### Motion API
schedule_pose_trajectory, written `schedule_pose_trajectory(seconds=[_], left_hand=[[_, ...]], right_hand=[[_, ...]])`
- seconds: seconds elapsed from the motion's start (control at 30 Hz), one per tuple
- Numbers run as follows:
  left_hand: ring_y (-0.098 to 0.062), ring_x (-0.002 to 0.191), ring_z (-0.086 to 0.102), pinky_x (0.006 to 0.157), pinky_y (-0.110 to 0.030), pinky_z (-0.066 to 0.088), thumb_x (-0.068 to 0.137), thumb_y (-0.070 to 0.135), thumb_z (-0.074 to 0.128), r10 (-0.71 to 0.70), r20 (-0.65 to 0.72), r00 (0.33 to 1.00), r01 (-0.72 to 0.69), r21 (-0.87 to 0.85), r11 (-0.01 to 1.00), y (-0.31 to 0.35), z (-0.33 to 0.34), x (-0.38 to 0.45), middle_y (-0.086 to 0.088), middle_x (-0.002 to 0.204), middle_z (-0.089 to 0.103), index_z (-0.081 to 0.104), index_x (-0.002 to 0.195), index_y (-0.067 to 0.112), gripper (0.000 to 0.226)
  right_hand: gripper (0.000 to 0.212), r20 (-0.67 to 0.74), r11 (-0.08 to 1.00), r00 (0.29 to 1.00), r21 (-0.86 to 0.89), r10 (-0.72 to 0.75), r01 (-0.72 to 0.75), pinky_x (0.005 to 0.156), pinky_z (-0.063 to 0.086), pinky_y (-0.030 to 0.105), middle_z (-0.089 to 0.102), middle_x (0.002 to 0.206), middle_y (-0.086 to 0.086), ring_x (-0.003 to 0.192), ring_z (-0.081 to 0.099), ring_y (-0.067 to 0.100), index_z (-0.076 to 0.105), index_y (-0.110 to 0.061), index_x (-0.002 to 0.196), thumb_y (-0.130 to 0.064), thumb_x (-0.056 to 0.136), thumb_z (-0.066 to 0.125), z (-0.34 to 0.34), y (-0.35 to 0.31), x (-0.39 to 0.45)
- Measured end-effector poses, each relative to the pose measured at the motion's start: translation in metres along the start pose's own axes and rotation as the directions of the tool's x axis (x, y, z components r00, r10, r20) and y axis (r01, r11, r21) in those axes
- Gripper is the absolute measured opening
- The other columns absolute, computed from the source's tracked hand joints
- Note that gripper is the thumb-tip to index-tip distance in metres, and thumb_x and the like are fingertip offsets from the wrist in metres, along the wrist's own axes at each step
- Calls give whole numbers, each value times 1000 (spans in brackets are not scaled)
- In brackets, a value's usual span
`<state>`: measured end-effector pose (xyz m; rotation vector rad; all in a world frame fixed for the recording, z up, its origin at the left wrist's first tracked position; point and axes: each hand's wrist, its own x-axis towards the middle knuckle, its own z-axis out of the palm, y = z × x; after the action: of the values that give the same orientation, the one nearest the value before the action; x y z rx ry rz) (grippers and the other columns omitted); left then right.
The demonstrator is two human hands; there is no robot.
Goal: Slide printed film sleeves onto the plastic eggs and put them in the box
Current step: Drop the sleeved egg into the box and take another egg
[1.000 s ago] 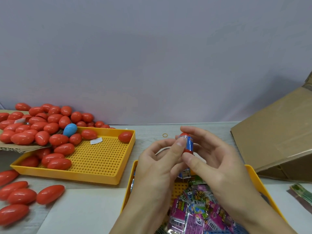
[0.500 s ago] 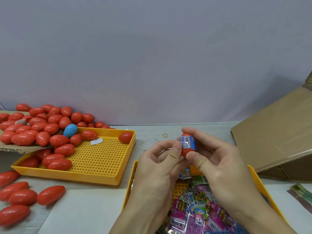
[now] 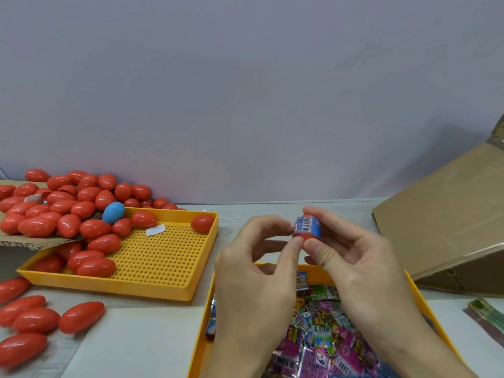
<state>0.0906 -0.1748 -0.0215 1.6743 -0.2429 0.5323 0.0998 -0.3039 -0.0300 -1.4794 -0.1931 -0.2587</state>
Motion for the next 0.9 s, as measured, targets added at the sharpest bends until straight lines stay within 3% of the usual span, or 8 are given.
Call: schedule_pose_trajectory(seconds=[0.13, 0.23, 0.4, 0.5, 0.8, 0.9], left_hand=[[2, 83, 69, 56, -25, 59, 85, 20, 68, 208, -34, 977, -198, 197, 960, 2, 1, 0, 21, 85, 72, 70, 89, 40, 20], [5, 79, 68, 55, -19, 56, 85, 18, 67, 289, -48, 956, -265, 281, 923, 1, 0, 0, 25, 84, 69, 77, 96, 25, 16], [-1, 75, 65, 52, -16, 50, 84, 11, 68, 397, -25, 917, -354, 405, 843, 0, 1, 2, 10, 80, 72, 77, 91, 14, 12], [-2, 73, 63, 53, -18, 50, 85, 11, 66, 410, -17, 912, -364, 429, 827, -1, 0, 1, 9, 78, 70, 75, 89, 14, 10], [-2, 71, 62, 59, -10, 51, 85, 13, 66, 401, -28, 916, -348, 444, 826, -4, 2, 0, 10, 76, 70, 74, 86, 14, 8], [0, 73, 67, 59, -13, 54, 86, 15, 65, 315, -55, 948, -275, 359, 892, -2, 3, 0, 14, 77, 70, 73, 85, 19, 9]], right_hand=[[47, -5, 1000, 1000, -2, 9, -9, 79, 55, 16, 76, 102, -12, 98, 70, 5, 68, -27, 119, -27, 72, 69, -1, -1, 0], [46, 2, 1000, 1000, 4, 19, -19, 76, 55, 15, 76, 101, -12, 97, 71, 4, 68, -26, 118, -25, 73, 68, -1, -2, -1], [47, 4, 1000, 1000, -5, 22, -22, 78, 55, 15, 76, 99, -11, 96, 71, 5, 69, -26, 116, -28, 69, 70, -1, -3, -1], [49, 3, 1000, 1000, -17, 17, -17, 83, 55, 17, 77, 98, -11, 97, 71, 6, 69, -25, 116, -31, 67, 72, 0, -2, -1], [46, -20, 1000, 1000, 26, 0, 1, 74, 53, 10, 77, 91, -11, 89, 73, 5, 69, -23, 112, -26, 66, 72, 3, 1, -1], [46, -19, 1000, 1000, 12, -16, 16, 74, 52, 9, 77, 93, -11, 91, 72, 4, 69, -22, 115, -23, 69, 74, 2, 2, -1]])
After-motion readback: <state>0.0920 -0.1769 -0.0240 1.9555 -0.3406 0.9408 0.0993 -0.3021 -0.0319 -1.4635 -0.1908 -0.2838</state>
